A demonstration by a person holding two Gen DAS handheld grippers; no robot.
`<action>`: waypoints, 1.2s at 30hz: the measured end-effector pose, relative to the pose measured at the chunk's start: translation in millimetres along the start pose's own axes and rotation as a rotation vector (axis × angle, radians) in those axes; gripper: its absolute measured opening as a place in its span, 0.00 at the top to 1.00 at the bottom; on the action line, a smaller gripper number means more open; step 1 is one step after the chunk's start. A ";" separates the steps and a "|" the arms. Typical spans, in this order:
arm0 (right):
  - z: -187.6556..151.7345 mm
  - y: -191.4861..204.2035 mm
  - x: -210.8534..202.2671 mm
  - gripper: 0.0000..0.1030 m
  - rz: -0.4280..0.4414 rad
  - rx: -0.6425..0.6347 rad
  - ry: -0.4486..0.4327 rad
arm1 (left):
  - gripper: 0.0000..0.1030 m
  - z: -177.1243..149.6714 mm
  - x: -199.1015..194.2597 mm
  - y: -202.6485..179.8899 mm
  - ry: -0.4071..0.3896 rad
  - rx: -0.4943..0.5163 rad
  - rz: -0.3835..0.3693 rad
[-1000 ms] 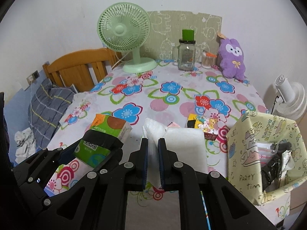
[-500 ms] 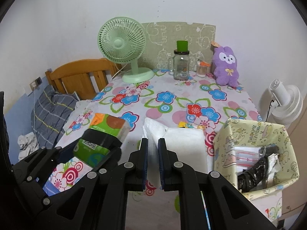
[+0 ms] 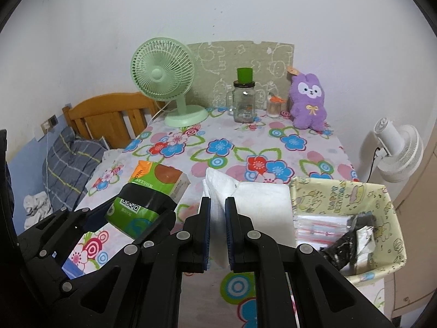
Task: Organize soft objects
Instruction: 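Carry the white pad with the right gripper while the left gripper carries the tissue pack to the box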
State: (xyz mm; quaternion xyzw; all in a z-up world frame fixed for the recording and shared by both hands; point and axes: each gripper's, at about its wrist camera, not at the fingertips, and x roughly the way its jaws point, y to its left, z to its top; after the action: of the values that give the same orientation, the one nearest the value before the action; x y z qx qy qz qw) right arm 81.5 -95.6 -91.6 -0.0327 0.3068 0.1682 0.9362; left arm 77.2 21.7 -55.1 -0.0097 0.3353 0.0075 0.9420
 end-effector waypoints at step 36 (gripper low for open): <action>-7.4 -115.5 -16.3 0.88 -0.129 0.104 -0.015 | 0.48 18.4 30.6 -113.9 0.008 0.083 -0.151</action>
State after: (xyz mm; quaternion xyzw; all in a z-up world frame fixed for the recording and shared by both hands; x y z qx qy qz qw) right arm 103.6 -210.4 -92.9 -0.0025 0.3054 0.0917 0.9478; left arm 114.9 -91.5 -58.8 0.0040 0.3375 -0.0776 0.9381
